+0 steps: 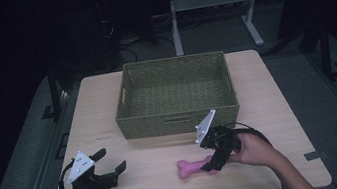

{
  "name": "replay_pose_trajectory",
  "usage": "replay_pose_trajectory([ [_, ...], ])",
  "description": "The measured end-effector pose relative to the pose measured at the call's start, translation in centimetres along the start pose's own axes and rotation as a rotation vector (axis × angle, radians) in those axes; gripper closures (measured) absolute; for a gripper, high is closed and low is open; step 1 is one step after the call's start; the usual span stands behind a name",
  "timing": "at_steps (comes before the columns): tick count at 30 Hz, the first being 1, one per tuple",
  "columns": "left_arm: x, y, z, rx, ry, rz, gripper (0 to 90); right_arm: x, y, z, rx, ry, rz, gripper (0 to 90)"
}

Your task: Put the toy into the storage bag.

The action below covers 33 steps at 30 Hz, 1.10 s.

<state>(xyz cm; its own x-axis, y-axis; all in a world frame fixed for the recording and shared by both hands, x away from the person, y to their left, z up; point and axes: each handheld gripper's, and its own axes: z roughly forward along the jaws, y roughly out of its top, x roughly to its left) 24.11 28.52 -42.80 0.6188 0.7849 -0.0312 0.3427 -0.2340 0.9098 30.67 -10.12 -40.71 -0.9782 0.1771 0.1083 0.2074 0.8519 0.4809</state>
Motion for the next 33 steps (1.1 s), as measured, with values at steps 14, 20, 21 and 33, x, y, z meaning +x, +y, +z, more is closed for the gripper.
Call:
replay_pose_trajectory([
  [14, 0.0, 0.0, -0.1, 0.002, 0.0, 0.002, 13.8, 0.6, 1.0, 2.1, 0.043, 0.006, -0.038, 30.8],
  [20, 0.2, 0.0, -0.2, -0.005, 0.002, -0.005, 13.9, 0.7, 1.1, 3.1, 0.076, 0.005, -0.048, 37.9],
  [21, 0.1, 0.0, -0.2, -0.004, 0.001, -0.004, 13.9, 0.7, 1.1, 3.1, 0.076, 0.005, -0.048, 37.9],
  [33, 0.1, 0.0, -0.2, -0.002, 0.0, -0.006, 13.9, 0.9, 1.4, 3.9, 0.106, -0.014, -0.079, 48.0],
])
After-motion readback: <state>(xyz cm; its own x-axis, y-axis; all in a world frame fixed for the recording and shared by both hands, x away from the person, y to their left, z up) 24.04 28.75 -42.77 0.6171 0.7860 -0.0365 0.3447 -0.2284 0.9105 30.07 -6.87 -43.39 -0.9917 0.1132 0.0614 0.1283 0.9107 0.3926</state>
